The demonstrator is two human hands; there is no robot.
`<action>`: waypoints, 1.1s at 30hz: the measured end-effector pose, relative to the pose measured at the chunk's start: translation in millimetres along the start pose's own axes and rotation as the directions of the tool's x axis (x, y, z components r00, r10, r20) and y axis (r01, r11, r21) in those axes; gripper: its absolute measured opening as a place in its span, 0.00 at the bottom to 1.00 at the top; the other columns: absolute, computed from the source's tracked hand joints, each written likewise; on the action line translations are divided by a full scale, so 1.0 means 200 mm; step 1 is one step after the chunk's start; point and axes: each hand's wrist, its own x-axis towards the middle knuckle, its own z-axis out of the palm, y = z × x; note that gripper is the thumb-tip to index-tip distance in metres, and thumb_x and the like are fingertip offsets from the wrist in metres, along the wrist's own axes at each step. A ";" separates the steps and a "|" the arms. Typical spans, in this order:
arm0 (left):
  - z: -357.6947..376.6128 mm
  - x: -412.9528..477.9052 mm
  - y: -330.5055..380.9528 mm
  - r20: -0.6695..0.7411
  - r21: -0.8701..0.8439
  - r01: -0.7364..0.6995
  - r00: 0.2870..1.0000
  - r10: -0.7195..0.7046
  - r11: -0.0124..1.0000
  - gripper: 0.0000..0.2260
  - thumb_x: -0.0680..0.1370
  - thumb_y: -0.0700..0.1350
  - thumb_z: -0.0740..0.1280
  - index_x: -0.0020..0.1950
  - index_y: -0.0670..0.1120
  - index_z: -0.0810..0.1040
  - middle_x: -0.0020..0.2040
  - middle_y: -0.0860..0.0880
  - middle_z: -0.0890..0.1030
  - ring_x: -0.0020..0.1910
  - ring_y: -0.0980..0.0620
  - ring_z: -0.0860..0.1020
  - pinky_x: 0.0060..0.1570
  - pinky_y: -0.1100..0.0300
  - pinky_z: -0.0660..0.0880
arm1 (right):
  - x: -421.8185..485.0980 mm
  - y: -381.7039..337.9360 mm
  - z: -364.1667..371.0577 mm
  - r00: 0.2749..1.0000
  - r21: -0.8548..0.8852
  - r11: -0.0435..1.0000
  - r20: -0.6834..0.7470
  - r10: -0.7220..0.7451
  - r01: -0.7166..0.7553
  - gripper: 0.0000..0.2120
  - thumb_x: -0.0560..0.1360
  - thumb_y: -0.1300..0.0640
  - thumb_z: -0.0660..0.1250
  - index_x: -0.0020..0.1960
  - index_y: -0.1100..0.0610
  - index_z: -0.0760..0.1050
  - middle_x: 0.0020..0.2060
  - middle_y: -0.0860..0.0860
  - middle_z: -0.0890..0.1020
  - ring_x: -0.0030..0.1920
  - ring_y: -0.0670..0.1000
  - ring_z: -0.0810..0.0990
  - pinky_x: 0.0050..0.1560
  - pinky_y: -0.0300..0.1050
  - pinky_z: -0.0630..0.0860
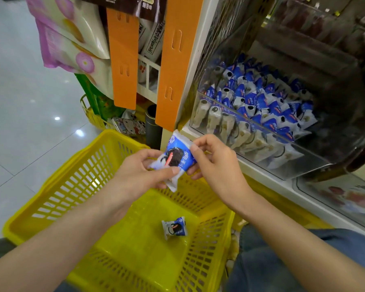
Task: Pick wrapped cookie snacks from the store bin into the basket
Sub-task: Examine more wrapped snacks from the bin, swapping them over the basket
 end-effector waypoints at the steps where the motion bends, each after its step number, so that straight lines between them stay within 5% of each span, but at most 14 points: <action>1: 0.00 0.01 0.00 -0.071 -0.030 -0.038 0.997 0.036 0.999 0.16 0.69 0.39 0.73 0.54 0.43 0.76 0.43 0.46 0.83 0.30 0.62 0.79 0.27 0.70 0.73 | 0.01 0.01 0.00 0.998 0.000 0.998 0.037 0.057 -0.057 0.04 0.78 0.58 0.61 0.46 0.50 0.69 0.39 0.49 0.80 0.30 0.45 0.80 0.30 0.39 0.78; 4: -0.02 0.04 -0.01 -0.202 -0.056 -0.138 0.972 0.124 0.989 0.12 0.69 0.41 0.73 0.50 0.45 0.77 0.40 0.49 0.82 0.30 0.64 0.79 0.27 0.73 0.71 | 0.01 0.03 0.01 0.954 -0.057 0.977 0.213 0.212 -0.205 0.05 0.78 0.62 0.61 0.52 0.56 0.68 0.45 0.55 0.81 0.35 0.48 0.80 0.38 0.43 0.78; 8: -0.03 0.04 -0.04 -0.206 -0.087 -0.192 0.964 0.171 0.978 0.02 0.73 0.43 0.69 0.45 0.48 0.79 0.37 0.55 0.84 0.35 0.64 0.80 0.32 0.72 0.73 | 0.00 0.04 0.05 0.885 0.059 0.939 0.358 0.298 -0.340 0.13 0.77 0.68 0.60 0.61 0.66 0.67 0.50 0.68 0.80 0.35 0.48 0.79 0.36 0.36 0.78; 13: -0.03 0.04 -0.04 -0.185 -0.192 -0.182 0.972 0.146 0.964 0.06 0.77 0.41 0.64 0.43 0.48 0.79 0.38 0.54 0.84 0.40 0.60 0.81 0.41 0.63 0.76 | 0.00 0.03 0.06 0.838 0.222 0.855 0.416 0.352 -0.469 0.11 0.77 0.66 0.62 0.59 0.64 0.70 0.42 0.58 0.81 0.36 0.45 0.80 0.37 0.34 0.78; 17: -0.02 0.04 -0.04 -0.191 -0.176 -0.219 0.964 0.185 0.960 0.06 0.77 0.39 0.63 0.41 0.45 0.76 0.34 0.52 0.83 0.36 0.59 0.81 0.36 0.67 0.78 | -0.03 0.06 0.08 0.968 -0.115 0.983 0.186 0.165 -0.146 0.23 0.72 0.55 0.70 0.62 0.53 0.63 0.59 0.49 0.75 0.54 0.42 0.74 0.54 0.34 0.73; 20: -0.02 0.05 -0.05 -0.144 0.050 -0.284 0.947 0.288 0.958 0.07 0.77 0.39 0.64 0.40 0.47 0.74 0.35 0.52 0.80 0.36 0.56 0.78 0.35 0.64 0.77 | -0.03 0.04 0.06 0.995 -0.211 0.976 0.091 -0.031 0.050 0.36 0.70 0.44 0.67 0.72 0.53 0.56 0.68 0.47 0.66 0.68 0.43 0.63 0.66 0.37 0.62; 22: -0.02 0.04 -0.07 -0.079 0.238 -0.344 0.925 0.372 0.908 0.08 0.77 0.40 0.64 0.39 0.50 0.73 0.36 0.54 0.78 0.36 0.57 0.75 0.36 0.64 0.72 | -0.02 0.03 0.06 0.989 -0.242 0.961 0.097 -0.111 0.132 0.28 0.73 0.46 0.65 0.70 0.53 0.63 0.66 0.48 0.70 0.66 0.44 0.67 0.66 0.40 0.65; 26: -0.01 0.01 -0.08 -0.024 0.393 -0.451 0.866 0.499 0.802 0.07 0.77 0.44 0.64 0.40 0.52 0.73 0.35 0.55 0.76 0.29 0.60 0.69 0.27 0.68 0.65 | -0.02 0.00 0.06 0.992 -0.110 0.988 0.079 -0.099 0.108 0.03 0.75 0.54 0.67 0.47 0.53 0.77 0.41 0.47 0.81 0.44 0.42 0.78 0.46 0.37 0.75; 30: -0.01 0.00 -0.06 -0.052 0.381 -0.492 0.834 0.550 0.783 0.06 0.78 0.45 0.63 0.41 0.52 0.73 0.38 0.53 0.77 0.29 0.58 0.69 0.26 0.64 0.64 | 0.00 -0.01 0.05 0.988 0.057 0.998 0.153 0.011 -0.020 0.01 0.73 0.57 0.69 0.43 0.53 0.78 0.41 0.54 0.83 0.45 0.58 0.80 0.49 0.55 0.77; 33: 0.00 -0.01 -0.06 -0.062 0.361 -0.482 0.842 0.536 0.799 0.06 0.78 0.45 0.63 0.41 0.52 0.74 0.38 0.54 0.78 0.31 0.58 0.74 0.27 0.69 0.67 | 0.00 -0.01 0.04 0.983 0.018 1.000 0.180 -0.014 0.011 0.03 0.72 0.55 0.70 0.44 0.55 0.80 0.40 0.54 0.84 0.43 0.57 0.80 0.46 0.51 0.76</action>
